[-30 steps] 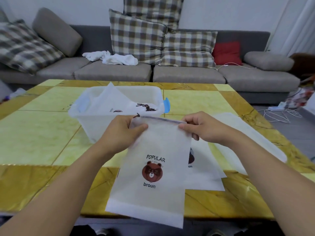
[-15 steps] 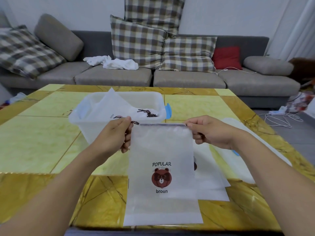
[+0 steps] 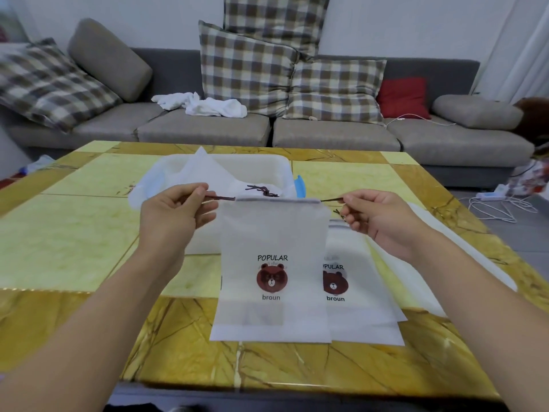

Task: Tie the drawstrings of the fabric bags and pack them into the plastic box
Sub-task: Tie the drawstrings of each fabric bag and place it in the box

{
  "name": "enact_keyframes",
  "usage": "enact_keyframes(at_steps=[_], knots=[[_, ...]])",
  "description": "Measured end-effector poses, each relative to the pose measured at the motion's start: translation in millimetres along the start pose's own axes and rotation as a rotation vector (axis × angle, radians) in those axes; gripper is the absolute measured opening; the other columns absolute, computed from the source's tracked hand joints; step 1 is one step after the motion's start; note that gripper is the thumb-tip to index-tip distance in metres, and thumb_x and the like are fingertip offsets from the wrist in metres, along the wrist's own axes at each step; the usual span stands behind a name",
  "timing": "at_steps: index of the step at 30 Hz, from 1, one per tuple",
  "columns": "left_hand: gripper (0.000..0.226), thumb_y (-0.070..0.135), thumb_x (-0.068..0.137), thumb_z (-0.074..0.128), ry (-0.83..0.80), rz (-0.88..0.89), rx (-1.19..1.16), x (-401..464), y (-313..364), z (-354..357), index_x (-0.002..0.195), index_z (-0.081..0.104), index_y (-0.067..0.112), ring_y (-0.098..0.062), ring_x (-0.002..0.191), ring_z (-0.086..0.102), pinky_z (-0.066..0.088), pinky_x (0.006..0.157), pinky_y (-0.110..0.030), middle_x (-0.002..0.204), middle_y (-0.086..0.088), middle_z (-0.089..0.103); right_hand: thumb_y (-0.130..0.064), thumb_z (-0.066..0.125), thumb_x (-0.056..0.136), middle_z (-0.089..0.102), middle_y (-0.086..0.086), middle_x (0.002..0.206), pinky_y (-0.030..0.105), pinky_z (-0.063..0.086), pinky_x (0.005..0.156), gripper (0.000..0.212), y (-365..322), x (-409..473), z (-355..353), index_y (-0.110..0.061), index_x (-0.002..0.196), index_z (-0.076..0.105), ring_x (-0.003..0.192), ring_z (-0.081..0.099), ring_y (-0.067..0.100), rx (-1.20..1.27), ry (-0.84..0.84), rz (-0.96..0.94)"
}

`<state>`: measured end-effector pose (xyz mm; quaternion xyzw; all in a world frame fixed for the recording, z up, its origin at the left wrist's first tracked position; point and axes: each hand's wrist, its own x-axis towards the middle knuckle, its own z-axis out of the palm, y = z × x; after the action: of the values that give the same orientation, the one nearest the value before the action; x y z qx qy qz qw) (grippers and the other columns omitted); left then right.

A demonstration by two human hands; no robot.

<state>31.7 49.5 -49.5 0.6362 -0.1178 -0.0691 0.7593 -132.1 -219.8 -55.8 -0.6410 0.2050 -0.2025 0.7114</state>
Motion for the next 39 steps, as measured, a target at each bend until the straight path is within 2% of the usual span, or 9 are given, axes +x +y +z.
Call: enact_keyframes(at_steps=[4, 8, 14, 19, 22, 29, 33, 37, 39], knots=[[0.008, 0.008, 0.096, 0.063, 0.032, -0.134, -0.234, -0.5, 3.1, 4.1, 0.1, 0.07, 0.007, -0.009, 0.074, 0.072, 0.056, 0.071, -0.015, 0.089, -0.006, 0.074, -0.01, 0.063, 0.097, 0.066, 0.005, 0.076, 0.016, 0.052, 0.056, 0.008, 1.3, 4.4, 14.0, -0.004, 0.099, 0.067, 0.062, 0.057, 0.01, 0.321, 0.075, 0.092], [0.007, 0.015, 0.094, 0.065, -0.023, -0.323, -0.533, 0.7, 8.9, 10.3, 0.092, 0.069, 0.008, -0.002, 0.061, 0.066, 0.054, 0.062, -0.01, 0.076, 0.003, 0.07, -0.021, 0.067, 0.094, 0.057, 0.0, 0.07, 0.013, 0.047, 0.049, 0.014, 1.4, 9.7, 22.4, -0.007, 0.093, 0.065, 0.055, 0.049, 0.005, 0.562, 0.118, 0.186], [0.018, 0.025, 0.094, 0.064, -0.023, -0.38, -0.699, -3.5, 10.5, 15.6, 0.084, 0.066, 0.01, -0.001, 0.054, 0.062, 0.054, 0.059, -0.009, 0.066, 0.005, 0.067, -0.013, 0.059, 0.099, 0.061, 0.001, 0.071, 0.013, 0.05, 0.054, 0.016, -2.7, 10.3, 21.4, -0.001, 0.101, 0.069, 0.058, 0.05, 0.007, 0.317, 0.058, 0.062], [0.02, 0.02, 0.097, 0.064, 0.096, 0.02, -0.208, 4.8, 6.6, -0.1, 0.086, 0.071, 0.005, -0.009, 0.065, 0.065, 0.057, 0.07, -0.016, 0.077, -0.006, 0.07, 0.0, 0.052, 0.101, 0.069, 0.016, 0.079, 0.021, 0.058, 0.064, 0.018, -1.6, 7.3, 9.2, 0.006, 0.106, 0.068, 0.063, 0.065, 0.018, -0.234, 0.012, -0.085], [0.021, 0.019, 0.096, 0.065, 0.213, 0.116, -0.097, 13.0, 4.0, -14.2, 0.082, 0.072, 0.005, -0.011, 0.063, 0.065, 0.057, 0.068, -0.017, 0.078, -0.009, 0.067, -0.002, 0.054, 0.1, 0.07, 0.015, 0.074, 0.024, 0.06, 0.062, 0.017, -1.0, 6.1, 1.3, 0.007, 0.1, 0.068, 0.061, 0.066, 0.023, -0.349, 0.06, -0.102], [0.035, 0.038, 0.106, 0.043, 0.115, -0.156, -0.466, 17.5, 5.3, -14.6, 0.086, 0.061, 0.016, -0.008, 0.079, 0.072, 0.056, 0.074, -0.02, 0.084, 0.002, 0.077, -0.009, 0.051, 0.103, 0.065, 0.006, 0.075, 0.014, 0.054, 0.055, 0.016, 4.4, 6.7, 11.7, -0.003, 0.098, 0.064, 0.058, 0.062, 0.009, 0.315, 0.04, 0.129], [0.041, 0.031, 0.109, 0.037, 0.077, -0.31, -0.857, 11.4, 13.3, -11.1, 0.073, 0.049, 0.015, -0.014, 0.063, 0.069, 0.059, 0.07, -0.029, 0.058, 0.003, 0.059, -0.015, 0.047, 0.104, 0.06, -0.001, 0.071, 0.014, 0.049, 0.053, 0.019, 1.8, 9.7, 27.4, -0.006, 0.106, 0.065, 0.058, 0.056, 0.006, 0.569, -0.054, 0.18], [0.048, 0.016, 0.107, 0.033, 0.017, -0.418, -1.026, 2.4, 19.3, -11.2, 0.06, 0.036, 0.015, -0.013, 0.041, 0.034, 0.049, 0.057, -0.023, 0.051, 0.003, 0.027, -0.021, 0.047, 0.105, 0.058, -0.009, 0.069, 0.026, 0.049, 0.08, 0.021, -2.3, 11.1, 38.2, -0.019, 0.115, 0.066, 0.088, 0.066, 0.012, 0.525, -0.054, 0.037], [0.049, 0.021, 0.107, 0.032, -0.022, -0.454, -1.022, -1.0, 16.2, -7.7, 0.059, 0.032, 0.017, -0.013, 0.042, 0.023, 0.035, 0.052, -0.02, 0.052, 0.004, 0.022, -0.011, 0.047, 0.103, 0.053, -0.006, 0.065, 0.034, 0.055, 0.089, 0.022, -8.5, 10.5, 41.3, -0.016, 0.113, 0.066, 0.093, 0.069, 0.014, 0.71, -0.045, 0.024]])
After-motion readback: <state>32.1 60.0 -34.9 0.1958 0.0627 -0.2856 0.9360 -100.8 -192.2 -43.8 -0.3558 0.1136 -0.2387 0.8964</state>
